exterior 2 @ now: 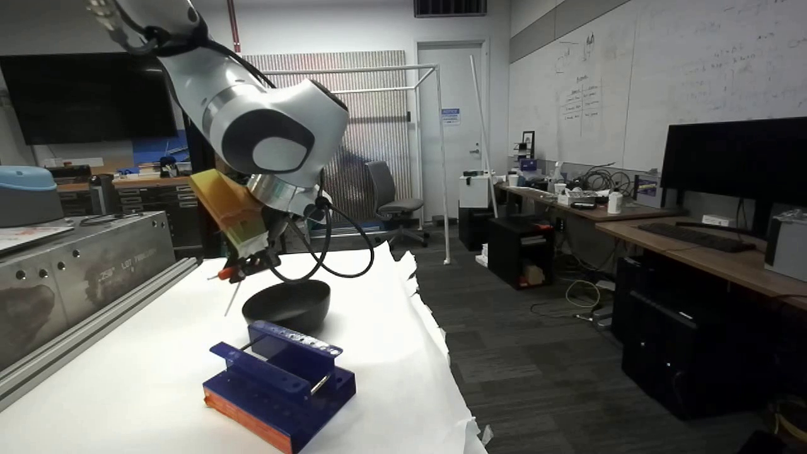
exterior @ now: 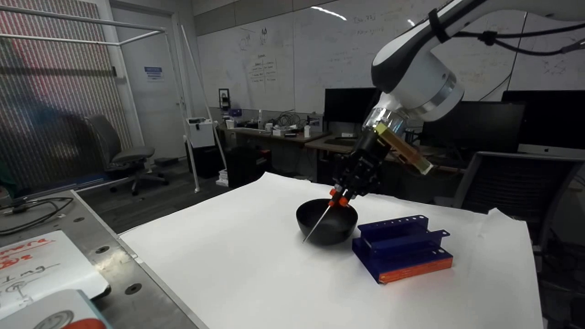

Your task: Put the red object in the bowl

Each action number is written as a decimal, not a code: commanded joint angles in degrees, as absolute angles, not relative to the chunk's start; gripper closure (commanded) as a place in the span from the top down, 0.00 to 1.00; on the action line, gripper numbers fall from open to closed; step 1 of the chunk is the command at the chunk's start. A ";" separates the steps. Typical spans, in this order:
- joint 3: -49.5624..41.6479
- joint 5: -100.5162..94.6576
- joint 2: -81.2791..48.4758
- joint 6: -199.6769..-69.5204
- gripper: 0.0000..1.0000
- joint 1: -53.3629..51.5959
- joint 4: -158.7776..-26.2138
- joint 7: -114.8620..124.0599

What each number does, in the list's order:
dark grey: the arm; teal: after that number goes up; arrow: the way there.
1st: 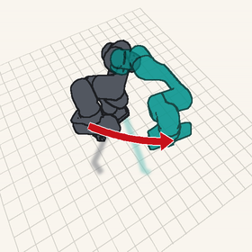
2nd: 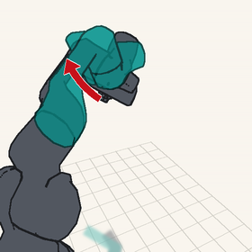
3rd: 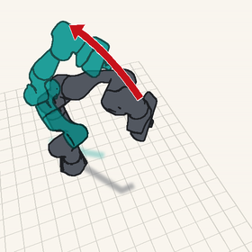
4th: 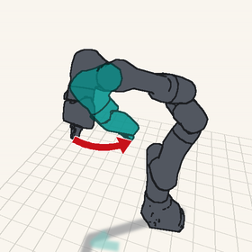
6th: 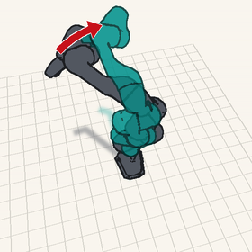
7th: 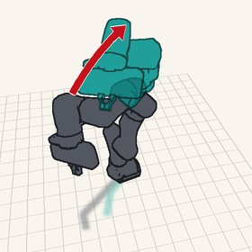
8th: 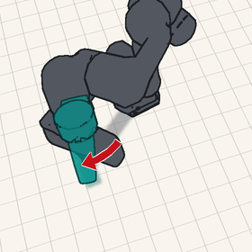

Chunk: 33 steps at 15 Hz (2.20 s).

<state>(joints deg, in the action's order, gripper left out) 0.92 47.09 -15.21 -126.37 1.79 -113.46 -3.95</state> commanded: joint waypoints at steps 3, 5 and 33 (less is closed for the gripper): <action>0.51 46.39 -10.33 -119.72 0.05 2.32 -111.10 -3.66; -0.14 44.67 -10.13 -120.10 0.05 2.40 -110.48 -3.97; 2.53 50.70 -18.17 -119.70 0.98 9.18 -108.71 -10.49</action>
